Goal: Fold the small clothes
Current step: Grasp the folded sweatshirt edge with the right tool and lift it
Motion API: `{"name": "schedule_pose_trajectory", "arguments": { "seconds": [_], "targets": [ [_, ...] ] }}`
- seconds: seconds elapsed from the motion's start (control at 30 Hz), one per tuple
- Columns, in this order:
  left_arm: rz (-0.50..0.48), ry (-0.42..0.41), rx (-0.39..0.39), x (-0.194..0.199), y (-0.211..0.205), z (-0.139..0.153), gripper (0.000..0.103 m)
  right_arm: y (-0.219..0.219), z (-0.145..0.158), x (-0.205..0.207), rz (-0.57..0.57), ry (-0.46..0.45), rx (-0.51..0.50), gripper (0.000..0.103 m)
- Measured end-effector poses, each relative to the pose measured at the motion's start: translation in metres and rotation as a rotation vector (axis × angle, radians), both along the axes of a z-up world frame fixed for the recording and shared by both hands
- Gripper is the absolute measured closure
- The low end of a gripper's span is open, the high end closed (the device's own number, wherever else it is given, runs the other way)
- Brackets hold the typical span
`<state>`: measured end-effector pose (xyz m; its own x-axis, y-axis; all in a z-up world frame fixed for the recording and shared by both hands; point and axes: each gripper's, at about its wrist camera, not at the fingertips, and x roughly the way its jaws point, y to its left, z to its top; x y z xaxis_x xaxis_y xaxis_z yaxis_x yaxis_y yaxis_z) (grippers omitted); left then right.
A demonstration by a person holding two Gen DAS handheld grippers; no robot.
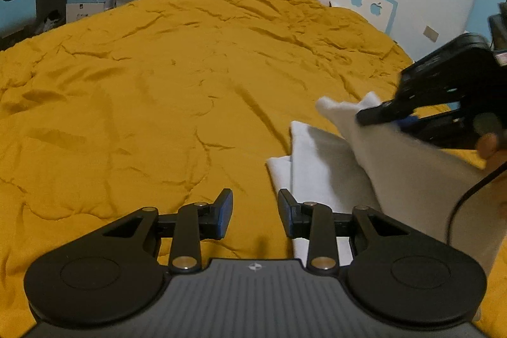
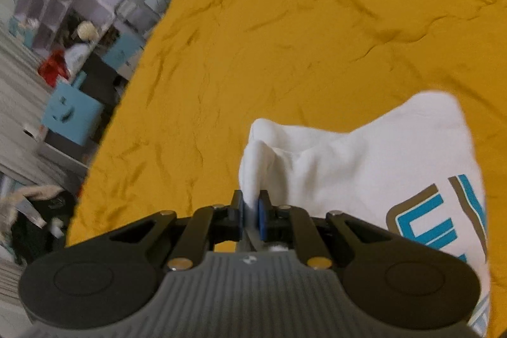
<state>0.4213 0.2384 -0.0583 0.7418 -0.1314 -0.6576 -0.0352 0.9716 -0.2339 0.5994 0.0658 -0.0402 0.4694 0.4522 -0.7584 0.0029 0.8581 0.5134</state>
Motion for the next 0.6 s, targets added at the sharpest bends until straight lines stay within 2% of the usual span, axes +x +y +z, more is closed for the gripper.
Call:
{"name": "schedule_pose_trajectory", "arguments": {
  "seconds": [0.2, 0.37, 0.4, 0.5, 0.53, 0.6],
  "targets": [
    [-0.005, 0.015, -0.021, 0.002, 0.005, -0.013, 0.064, 0.028, -0.042, 0.007, 0.024, 0.058, -0.022, 0.099],
    [0.004, 0.046, -0.013, 0.002, 0.005, -0.022, 0.064, 0.042, -0.067, 0.012, 0.081, 0.09, -0.087, 0.098],
    [0.007, 0.055, -0.006, 0.003, 0.004, -0.021, 0.064, 0.04, -0.067, 0.014, 0.085, 0.09, -0.094, 0.097],
    [0.011, 0.055, 0.003, -0.004, 0.005, -0.014, 0.064, 0.044, -0.053, 0.007, 0.147, 0.07, -0.086, 0.084],
    [0.007, 0.047, -0.001, -0.009, 0.005, -0.009, 0.064, 0.045, -0.043, 0.0, 0.169, 0.063, -0.072, 0.077],
    [-0.008, 0.035, -0.019, -0.018, 0.006, 0.001, 0.064, 0.045, -0.021, -0.016, 0.204, 0.022, -0.073, 0.074]
  ]
}}
